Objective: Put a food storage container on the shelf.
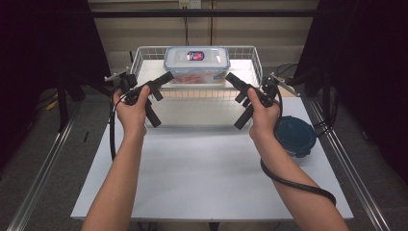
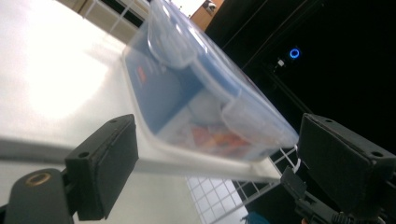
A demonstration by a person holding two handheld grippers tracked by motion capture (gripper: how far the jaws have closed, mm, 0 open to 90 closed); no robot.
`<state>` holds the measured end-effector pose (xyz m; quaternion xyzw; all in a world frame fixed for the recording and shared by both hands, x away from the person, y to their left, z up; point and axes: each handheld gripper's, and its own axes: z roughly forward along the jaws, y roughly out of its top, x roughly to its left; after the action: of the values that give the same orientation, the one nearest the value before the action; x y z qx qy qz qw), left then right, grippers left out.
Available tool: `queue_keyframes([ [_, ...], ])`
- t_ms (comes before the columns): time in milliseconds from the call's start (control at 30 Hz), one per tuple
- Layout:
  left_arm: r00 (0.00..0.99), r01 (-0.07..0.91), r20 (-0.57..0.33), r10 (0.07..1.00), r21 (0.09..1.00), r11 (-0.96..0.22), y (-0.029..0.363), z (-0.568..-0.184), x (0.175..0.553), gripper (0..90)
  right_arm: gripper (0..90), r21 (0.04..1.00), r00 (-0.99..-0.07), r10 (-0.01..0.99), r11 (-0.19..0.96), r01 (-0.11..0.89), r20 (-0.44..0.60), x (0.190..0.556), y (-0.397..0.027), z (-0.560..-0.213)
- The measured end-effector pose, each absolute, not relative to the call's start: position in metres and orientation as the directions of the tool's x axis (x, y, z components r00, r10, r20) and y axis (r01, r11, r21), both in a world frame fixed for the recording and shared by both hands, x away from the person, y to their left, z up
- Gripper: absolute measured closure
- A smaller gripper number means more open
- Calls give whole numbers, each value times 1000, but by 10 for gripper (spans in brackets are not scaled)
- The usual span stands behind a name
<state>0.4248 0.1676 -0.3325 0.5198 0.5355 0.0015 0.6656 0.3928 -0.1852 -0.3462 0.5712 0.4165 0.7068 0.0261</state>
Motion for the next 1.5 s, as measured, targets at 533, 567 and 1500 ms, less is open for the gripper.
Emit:
queue_keyframes([
  [533,449,603,-700,556,696,390,156,-372,398,104,260,697,-353,608,-542,469,711,362,-208,-378],
  [567,448,607,-702,553,693,388,155,-374,397,102,259,700,-353,612,-537,472,708,361,-210,-380],
  [1500,449,658,-700,556,680,324,160,-419,379,36,211,801,-315,790,-335,497,525,340,-272,-397],
])
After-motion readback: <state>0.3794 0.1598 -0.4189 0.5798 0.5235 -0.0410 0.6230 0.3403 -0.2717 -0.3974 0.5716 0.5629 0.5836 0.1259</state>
